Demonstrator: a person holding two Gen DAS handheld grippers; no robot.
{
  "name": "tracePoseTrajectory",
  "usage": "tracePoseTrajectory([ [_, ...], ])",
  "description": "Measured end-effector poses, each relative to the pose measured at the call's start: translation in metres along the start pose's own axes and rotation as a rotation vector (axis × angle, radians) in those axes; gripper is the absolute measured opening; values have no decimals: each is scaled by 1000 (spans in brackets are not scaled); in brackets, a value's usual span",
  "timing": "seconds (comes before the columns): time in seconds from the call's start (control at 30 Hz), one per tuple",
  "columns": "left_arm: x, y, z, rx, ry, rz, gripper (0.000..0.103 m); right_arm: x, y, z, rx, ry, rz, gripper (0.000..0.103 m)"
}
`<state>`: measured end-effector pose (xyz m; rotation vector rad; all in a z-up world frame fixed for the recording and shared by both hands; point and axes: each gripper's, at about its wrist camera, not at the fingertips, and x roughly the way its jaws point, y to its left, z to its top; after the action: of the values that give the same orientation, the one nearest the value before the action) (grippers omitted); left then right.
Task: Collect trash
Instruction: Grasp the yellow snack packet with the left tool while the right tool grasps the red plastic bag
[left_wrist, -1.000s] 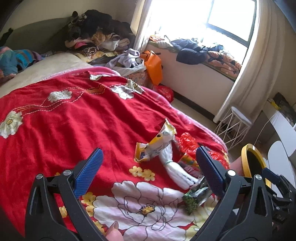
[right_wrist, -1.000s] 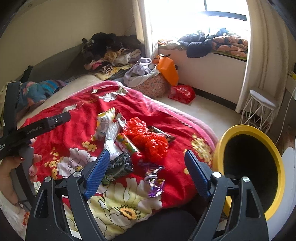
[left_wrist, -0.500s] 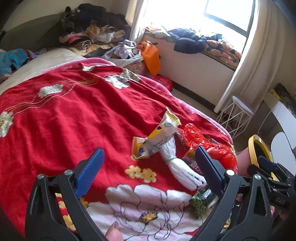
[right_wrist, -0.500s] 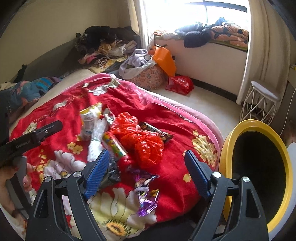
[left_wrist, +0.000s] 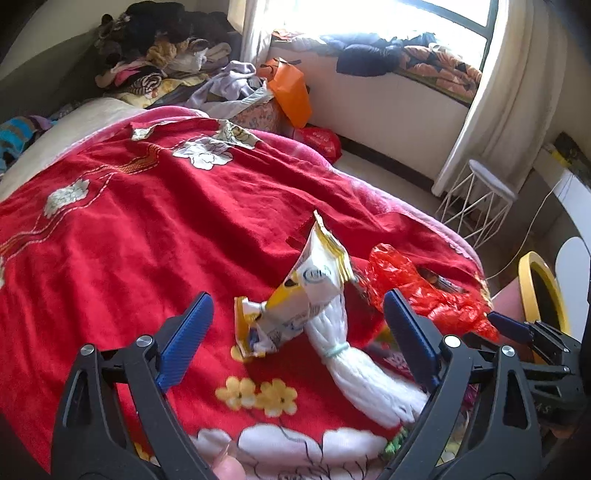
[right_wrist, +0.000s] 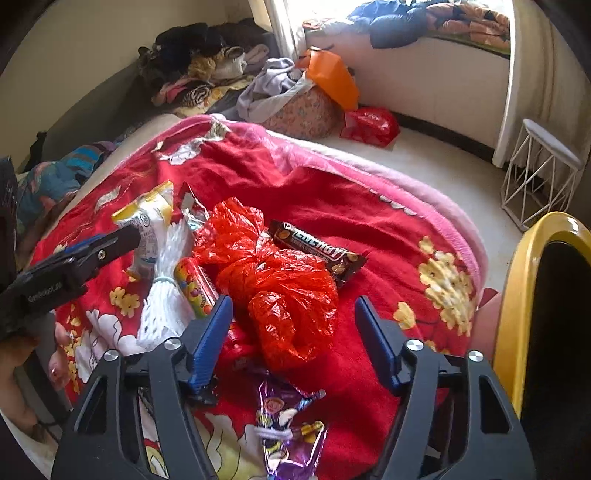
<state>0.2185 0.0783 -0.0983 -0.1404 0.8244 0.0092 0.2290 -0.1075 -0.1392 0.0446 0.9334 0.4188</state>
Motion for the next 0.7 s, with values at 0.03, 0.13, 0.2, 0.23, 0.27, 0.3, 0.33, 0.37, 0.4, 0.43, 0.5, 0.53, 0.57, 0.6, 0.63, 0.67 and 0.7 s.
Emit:
tracePoseTrajectory([
  [0.03,2,-1,2,5,2,2,82,1,1,0,-2,4,7,58],
  [0.13,12,-3,5,16,29,22,77,3,4,0,-13,14,12,49],
  [0.2,19,-2,6,15,48,38,71,4,7,0,-24,15,16,44],
  [0.23,20,-1,5,11,49,40,70,3,8,1,-28,14,17,42],
  [0.27,22,1,5,0,51,37,67,3,10,0,-36,14,19,37],
  [0.3,23,4,5,-17,55,26,62,3,10,1,-42,15,21,35],
  [0.33,24,7,5,-34,59,17,59,3,12,1,-49,14,23,29],
  [0.37,25,9,5,-44,62,9,54,2,14,1,-59,11,24,25],
  [0.4,25,10,5,-50,61,0,45,1,15,1,-66,5,24,21],
  [0.43,24,11,5,-57,55,-16,39,-2,17,1,-74,-8,26,20],
  [0.5,22,12,4,-63,48,-23,33,-5,20,2,-85,-21,29,17],
  [0.53,21,13,4,-66,47,-27,32,-8,21,2,-92,-29,29,17],
  [0.57,18,14,3,-74,40,-32,32,-11,23,2,-97,-42,29,16],
  [0.6,16,15,3,-79,33,-35,31,-14,25,3,-101,-55,32,16],
  [0.63,13,16,3,-86,25,-37,31,-17,26,3,-104,-65,32,16],
  [0.67,8,17,2,-96,14,-40,30,-19,27,3,-106,-70,33,16],
  [0.7,4,19,1,-104,2,-43,30,-22,28,3,-108,-77,36,16],
])
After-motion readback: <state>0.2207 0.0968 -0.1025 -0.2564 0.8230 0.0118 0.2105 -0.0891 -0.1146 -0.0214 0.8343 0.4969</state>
